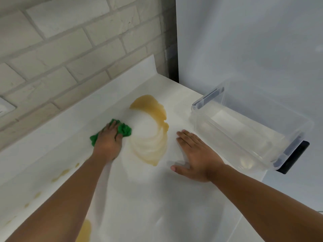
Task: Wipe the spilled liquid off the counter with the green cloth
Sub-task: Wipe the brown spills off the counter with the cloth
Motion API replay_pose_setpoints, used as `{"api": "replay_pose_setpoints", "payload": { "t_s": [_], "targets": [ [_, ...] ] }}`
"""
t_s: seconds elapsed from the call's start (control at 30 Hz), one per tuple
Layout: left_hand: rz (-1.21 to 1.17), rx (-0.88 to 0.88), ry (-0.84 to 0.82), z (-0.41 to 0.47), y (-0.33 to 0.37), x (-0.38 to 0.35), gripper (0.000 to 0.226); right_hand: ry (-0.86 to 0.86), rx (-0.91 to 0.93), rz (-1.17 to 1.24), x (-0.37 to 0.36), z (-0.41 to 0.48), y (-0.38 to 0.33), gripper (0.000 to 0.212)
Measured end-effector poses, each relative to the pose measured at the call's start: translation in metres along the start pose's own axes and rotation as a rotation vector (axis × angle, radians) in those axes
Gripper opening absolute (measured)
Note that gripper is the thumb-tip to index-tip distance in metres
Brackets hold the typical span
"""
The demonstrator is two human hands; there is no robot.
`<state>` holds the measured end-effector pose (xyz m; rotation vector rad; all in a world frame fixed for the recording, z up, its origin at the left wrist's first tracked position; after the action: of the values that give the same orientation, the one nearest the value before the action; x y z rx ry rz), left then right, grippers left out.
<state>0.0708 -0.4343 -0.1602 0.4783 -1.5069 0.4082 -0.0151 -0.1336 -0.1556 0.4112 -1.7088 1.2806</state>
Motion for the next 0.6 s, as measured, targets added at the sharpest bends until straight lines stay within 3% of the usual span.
{"api": "replay_pose_setpoints", "payload": {
  "t_s": [0.13, 0.33, 0.43, 0.6],
  "targets": [
    [0.022, 0.155, -0.014, 0.056, 0.007, 0.005, 0.052, 0.011, 0.006, -0.001, -0.001, 0.001, 0.003, 0.107],
    [0.002, 0.165, -0.039, 0.100, 0.036, 0.012, 0.051, 0.008, -0.011, 0.016, 0.000, 0.003, 0.005, 0.105],
    [-0.006, 0.090, -0.053, 0.106, 0.056, 0.014, 0.051, 0.011, -0.024, 0.009, 0.000, 0.005, 0.006, 0.104],
    [-0.086, -0.191, -0.030, 0.071, 0.091, 0.009, 0.058, 0.009, -0.048, -0.011, -0.002, 0.008, 0.009, 0.103]
  ]
}}
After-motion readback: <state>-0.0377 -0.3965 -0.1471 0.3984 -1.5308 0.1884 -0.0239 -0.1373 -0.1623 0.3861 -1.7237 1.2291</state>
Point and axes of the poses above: each hand's wrist, its own z-axis towards the middle knuckle, its own x-axis out of the back of the hand, y = z × x, the point moved 9 cm from there along z, towards the middle knuckle, and after that the axes turned 15 degrees about z, right-handed, at the moved point
